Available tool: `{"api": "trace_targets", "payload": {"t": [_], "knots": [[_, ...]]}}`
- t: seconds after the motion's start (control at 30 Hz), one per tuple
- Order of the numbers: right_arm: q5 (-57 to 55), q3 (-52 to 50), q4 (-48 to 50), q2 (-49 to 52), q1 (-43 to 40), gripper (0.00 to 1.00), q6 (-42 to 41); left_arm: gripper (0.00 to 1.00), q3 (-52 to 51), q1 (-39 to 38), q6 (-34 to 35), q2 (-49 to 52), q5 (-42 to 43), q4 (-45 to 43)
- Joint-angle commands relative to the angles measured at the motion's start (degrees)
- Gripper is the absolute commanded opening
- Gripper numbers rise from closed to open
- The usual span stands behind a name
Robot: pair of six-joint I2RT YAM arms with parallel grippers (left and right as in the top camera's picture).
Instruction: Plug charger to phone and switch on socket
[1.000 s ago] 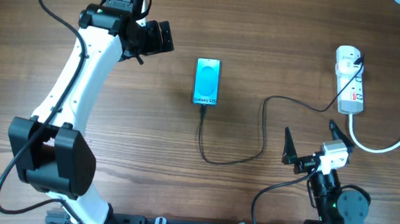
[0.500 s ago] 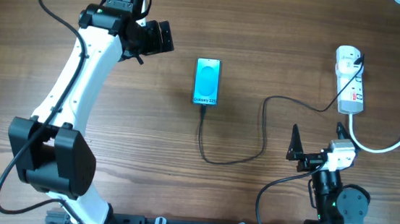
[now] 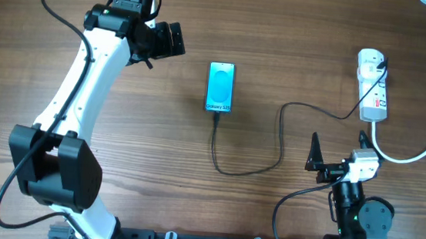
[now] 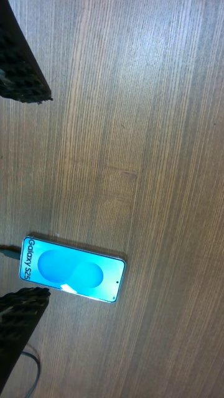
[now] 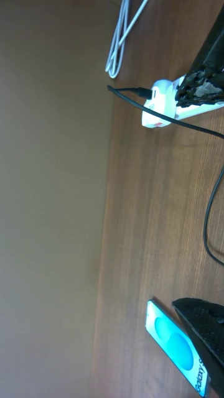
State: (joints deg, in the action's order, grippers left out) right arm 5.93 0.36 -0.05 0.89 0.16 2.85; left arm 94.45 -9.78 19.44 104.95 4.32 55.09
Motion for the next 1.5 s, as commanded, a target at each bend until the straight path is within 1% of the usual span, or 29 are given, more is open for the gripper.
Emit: {"api": "trace_targets", "payload": {"t": [0.0, 0.53, 0.67, 0.77, 0.83, 1.0, 1.07, 1.13, 1.17, 1.27, 1.4, 1.47], "knots": [[-0.59, -0.04, 0.20, -0.68, -0.24, 1.00, 0.09, 1.00, -0.11, 0.31, 0.52, 0.44, -0.35, -0.13], [-0.59, -0.04, 0.17, -0.68, -0.24, 1.00, 0.11, 1.00, -0.11, 0.31, 0.52, 0.39, -0.35, -0.09], [-0.59, -0.04, 0.20, -0.68, -0.24, 1.00, 0.13, 1.00, -1.33, -0.90, 0.50, -1.46, -1.07, 1.92], [-0.59, -0.04, 0.17, -0.68, -0.24, 1.00, 0.13, 1.00, -7.04, -1.79, 0.50, -6.67, -2.95, -0.76], [-0.59, -0.04, 0.20, -0.68, -0.24, 1.00, 0.13, 1.00, -9.68, -1.66, 0.35, -9.53, -2.93, 0.04], [-0.59, -0.04, 0.17, -0.68, -0.24, 1.00, 0.11, 1.00, -10.27, -1.68, 0.37, -16.50, -2.89, 2.69], [-0.59, -0.04, 0.20, -0.68, -0.24, 1.00, 0.13, 1.00, -12.72, -1.68, 0.55, -20.35, -2.69, 2.56], [-0.59, -0.04, 0.20, -0.68, -0.24, 1.00, 0.13, 1.00, -17.99, -1.68, 0.55, -24.13, -2.67, -0.35], [-0.59, -0.04, 0.20, -0.68, -0.24, 0.99, 0.11, 1.00, -22.95, -1.66, 0.52, -27.58, -2.67, -2.54], [-0.59, -0.04, 0.20, -0.68, -0.24, 1.00, 0.11, 1.00, -27.89, -1.66, 0.55, -33.07, -2.69, -2.58], [-0.59, -0.04, 0.20, -0.68, -0.24, 1.00, 0.11, 1.00, -33.70, -1.40, 0.31, -42.84, -2.95, -3.26], [-0.59, -0.04, 0.20, -0.68, -0.24, 1.00, 0.11, 1.00, -38.49, -0.35, 0.33, -47.01, -2.91, -4.44]]}}
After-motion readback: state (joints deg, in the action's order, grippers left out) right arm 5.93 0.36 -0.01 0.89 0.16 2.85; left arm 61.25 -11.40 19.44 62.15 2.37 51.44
